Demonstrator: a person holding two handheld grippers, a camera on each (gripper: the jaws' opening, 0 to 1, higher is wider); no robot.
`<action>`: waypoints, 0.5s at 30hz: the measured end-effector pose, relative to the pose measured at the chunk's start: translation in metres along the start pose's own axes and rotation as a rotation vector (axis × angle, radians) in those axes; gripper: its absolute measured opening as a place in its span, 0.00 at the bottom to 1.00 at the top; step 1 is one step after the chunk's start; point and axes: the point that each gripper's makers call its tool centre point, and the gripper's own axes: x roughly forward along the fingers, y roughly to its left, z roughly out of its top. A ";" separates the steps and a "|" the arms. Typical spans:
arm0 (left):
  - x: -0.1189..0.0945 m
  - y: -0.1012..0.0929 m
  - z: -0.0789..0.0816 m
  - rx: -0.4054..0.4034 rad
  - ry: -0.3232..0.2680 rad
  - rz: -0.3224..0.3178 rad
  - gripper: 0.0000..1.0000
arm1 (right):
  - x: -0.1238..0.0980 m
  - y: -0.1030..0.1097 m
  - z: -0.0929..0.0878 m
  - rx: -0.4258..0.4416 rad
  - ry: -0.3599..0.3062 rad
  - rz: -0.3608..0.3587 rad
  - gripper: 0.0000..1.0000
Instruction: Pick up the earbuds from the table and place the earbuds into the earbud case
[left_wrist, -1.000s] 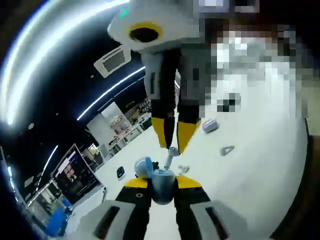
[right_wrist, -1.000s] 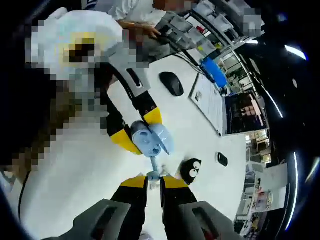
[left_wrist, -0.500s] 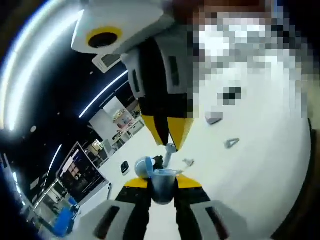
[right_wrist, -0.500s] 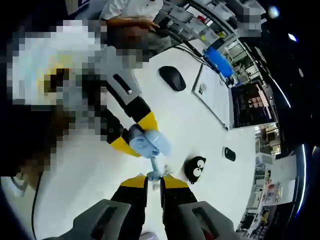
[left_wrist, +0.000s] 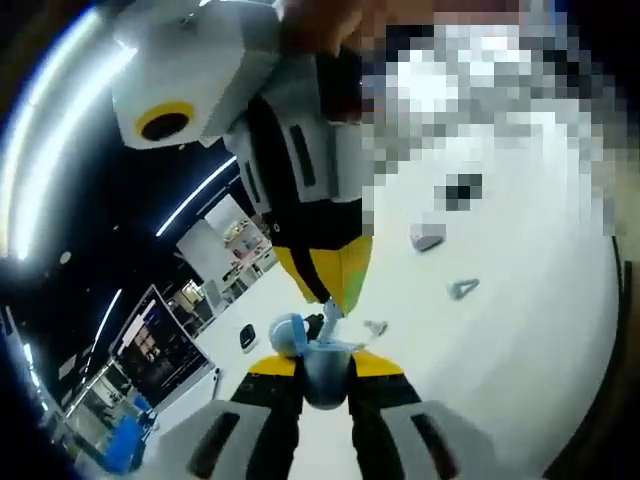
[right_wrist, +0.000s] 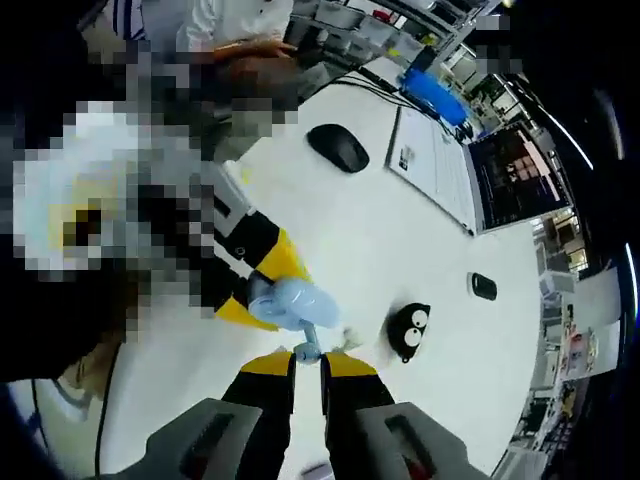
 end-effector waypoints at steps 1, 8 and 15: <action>0.000 0.000 0.000 -0.013 -0.003 -0.005 0.19 | -0.001 0.000 0.001 0.027 -0.008 0.021 0.10; -0.002 -0.003 -0.002 -0.157 -0.040 -0.060 0.19 | -0.007 0.000 0.012 0.176 -0.094 0.127 0.10; -0.005 -0.002 0.001 -0.360 -0.129 -0.107 0.19 | -0.013 -0.003 0.020 0.336 -0.202 0.220 0.10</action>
